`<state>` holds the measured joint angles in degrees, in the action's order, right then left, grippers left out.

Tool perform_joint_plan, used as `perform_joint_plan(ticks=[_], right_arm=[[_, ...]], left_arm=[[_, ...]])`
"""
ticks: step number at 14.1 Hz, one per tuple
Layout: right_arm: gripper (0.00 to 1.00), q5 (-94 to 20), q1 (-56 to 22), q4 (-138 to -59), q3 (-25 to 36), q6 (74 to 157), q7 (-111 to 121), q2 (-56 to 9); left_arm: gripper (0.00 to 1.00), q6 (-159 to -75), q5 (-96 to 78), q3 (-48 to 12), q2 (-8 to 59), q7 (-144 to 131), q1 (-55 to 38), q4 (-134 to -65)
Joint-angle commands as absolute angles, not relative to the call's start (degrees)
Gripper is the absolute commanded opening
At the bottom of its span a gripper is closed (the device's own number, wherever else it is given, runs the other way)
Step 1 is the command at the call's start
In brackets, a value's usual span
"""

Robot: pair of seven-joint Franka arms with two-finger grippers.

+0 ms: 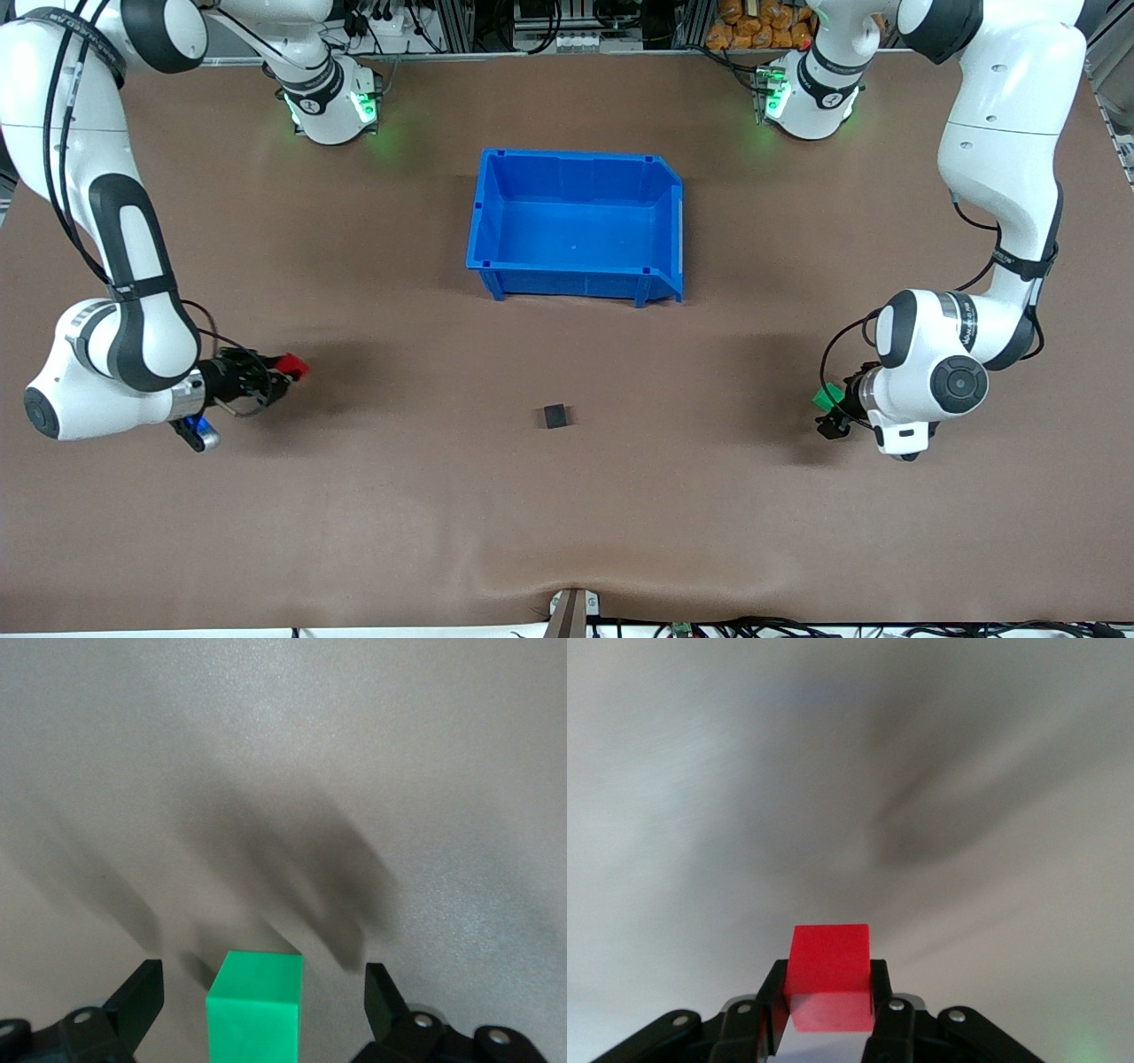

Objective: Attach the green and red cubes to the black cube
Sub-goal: 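Grasp the red cube with the right gripper while the left gripper grasps the green cube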

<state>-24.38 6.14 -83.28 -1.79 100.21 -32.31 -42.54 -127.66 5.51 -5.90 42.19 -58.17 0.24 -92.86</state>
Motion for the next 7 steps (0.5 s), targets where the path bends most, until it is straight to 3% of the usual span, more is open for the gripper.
perform_joint_plan(ticks=[1,2,3,7], right_arm=[[0.00,-32.93,0.98,-82.18,-1.49,105.34,-51.34,-42.71],[0.00,-34.44,-1.12,-82.26,-1.49,108.08,-57.07,-42.80],[0.00,-34.71,-4.10,-82.18,-1.49,110.63,-62.35,-43.15],[0.00,-35.94,-13.60,-82.18,-1.58,125.82,-77.76,-45.69]], left_arm=[[0.48,-127.62,6.33,-6.06,42.10,-62.29,0.35,-93.07],[0.11,-127.53,6.42,-6.06,41.93,-64.58,0.26,-93.86],[0.00,-127.44,6.42,-6.06,41.84,-66.17,0.18,-94.13],[0.00,-127.35,6.42,-6.68,41.66,-71.27,-0.26,-93.96]])
